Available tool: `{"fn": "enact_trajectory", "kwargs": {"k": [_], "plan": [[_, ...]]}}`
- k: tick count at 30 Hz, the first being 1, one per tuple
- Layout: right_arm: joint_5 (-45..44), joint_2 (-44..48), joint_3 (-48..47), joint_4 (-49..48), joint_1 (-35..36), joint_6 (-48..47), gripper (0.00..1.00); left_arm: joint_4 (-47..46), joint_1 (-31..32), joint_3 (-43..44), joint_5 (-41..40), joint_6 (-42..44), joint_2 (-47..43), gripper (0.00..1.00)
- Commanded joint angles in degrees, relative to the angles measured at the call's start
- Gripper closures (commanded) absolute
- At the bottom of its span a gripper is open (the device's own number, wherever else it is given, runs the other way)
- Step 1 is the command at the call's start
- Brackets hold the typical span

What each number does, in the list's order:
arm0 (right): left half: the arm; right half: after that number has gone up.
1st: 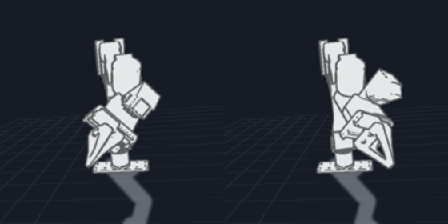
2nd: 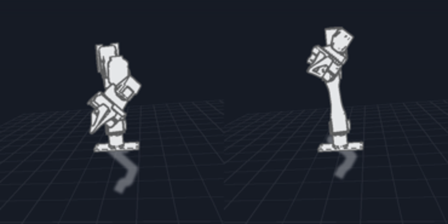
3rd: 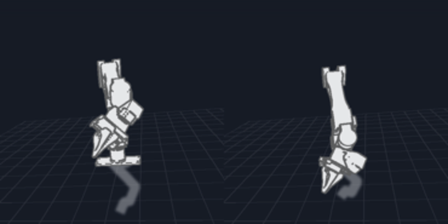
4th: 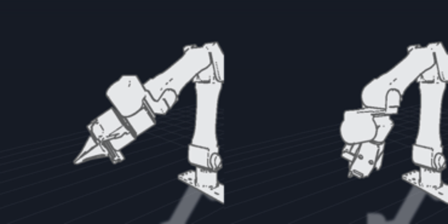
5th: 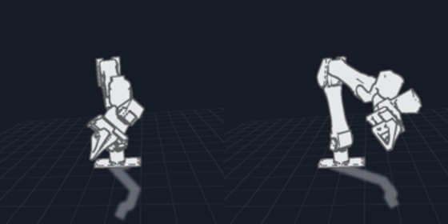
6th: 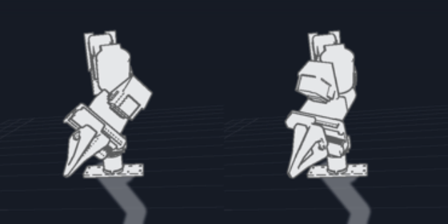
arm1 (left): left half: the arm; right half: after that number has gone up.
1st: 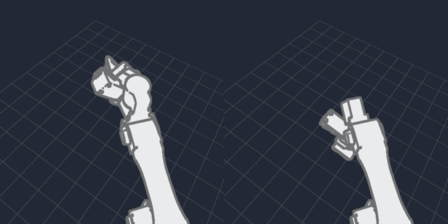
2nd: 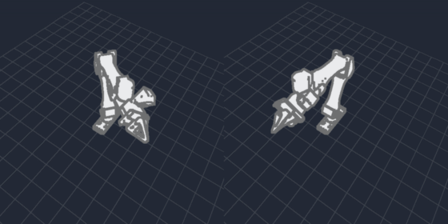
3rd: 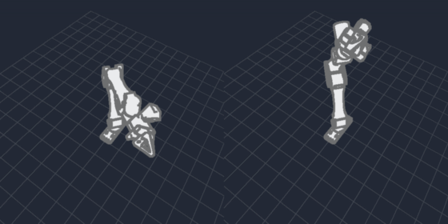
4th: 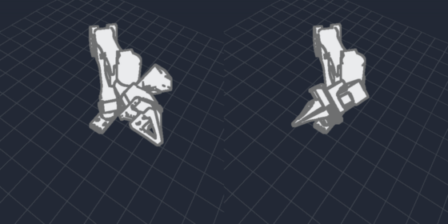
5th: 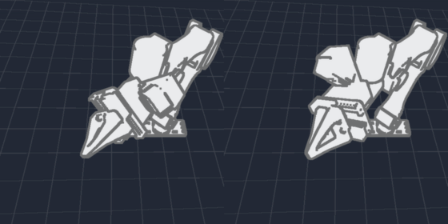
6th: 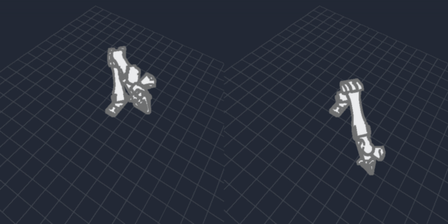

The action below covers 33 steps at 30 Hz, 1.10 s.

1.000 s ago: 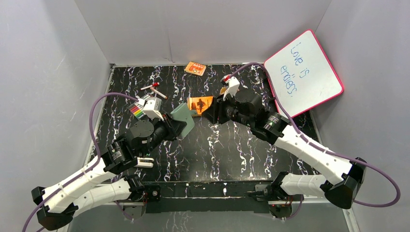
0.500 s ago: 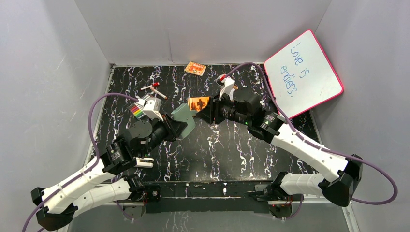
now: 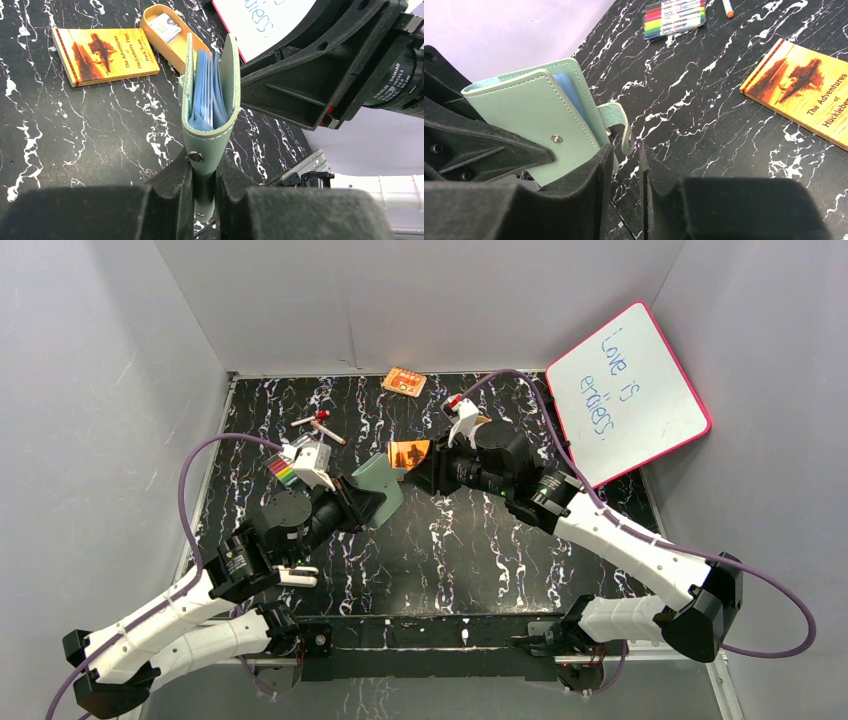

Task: Put the credit cards into the card holder
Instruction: Close the card holder.

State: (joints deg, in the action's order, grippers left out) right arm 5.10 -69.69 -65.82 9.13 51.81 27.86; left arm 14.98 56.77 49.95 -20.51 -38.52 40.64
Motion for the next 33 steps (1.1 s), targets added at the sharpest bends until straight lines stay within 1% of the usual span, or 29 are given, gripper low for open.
{"fn": "enact_trajectory", "kwargs": {"k": [1, 9, 11, 13, 16, 19, 26, 29, 33], "plan": [[-0.1, 0.1, -1.6, -3.1, -0.1, -0.1, 0.69, -2.1, -0.1, -0.1, -0.4, 0.7, -1.3, 1.00], [-0.3, 0.3, -1.3, -3.5, -0.2, -0.2, 0.83, -2.1, -0.1, -0.2, -0.4, 0.9, -1.4, 1.00], [-0.2, 0.4, -1.2, -3.6, -0.1, -0.3, 0.86, -2.2, 0.0, -0.3, -0.4, 0.9, -1.5, 1.00], [0.0, 0.3, -1.4, -3.5, -0.2, -0.3, 0.85, -2.2, -0.1, -0.3, -0.4, 0.9, -1.6, 1.00], [0.1, 0.1, -1.5, -3.4, -0.2, -0.3, 0.76, -2.2, -0.1, -0.2, -0.3, 0.9, -1.6, 1.00], [0.3, -0.2, -1.6, -3.3, -0.1, -0.3, 0.73, -2.2, -0.1, -0.2, -0.1, 0.9, -1.6, 1.00], [0.8, -0.7, -1.6, -3.3, -0.2, -0.2, 0.74, -2.3, -0.1, -0.4, -0.1, 0.8, -1.9, 1.00], [0.9, -0.8, -1.8, -3.0, -0.1, -0.2, 0.77, -2.3, -0.1, -0.5, -0.1, 0.7, -2.1, 1.00], [0.7, -0.6, -1.6, -3.4, -0.1, -0.1, 0.82, -2.5, 0.0, -0.7, 0.0, 0.6, -2.4, 1.00]]}}
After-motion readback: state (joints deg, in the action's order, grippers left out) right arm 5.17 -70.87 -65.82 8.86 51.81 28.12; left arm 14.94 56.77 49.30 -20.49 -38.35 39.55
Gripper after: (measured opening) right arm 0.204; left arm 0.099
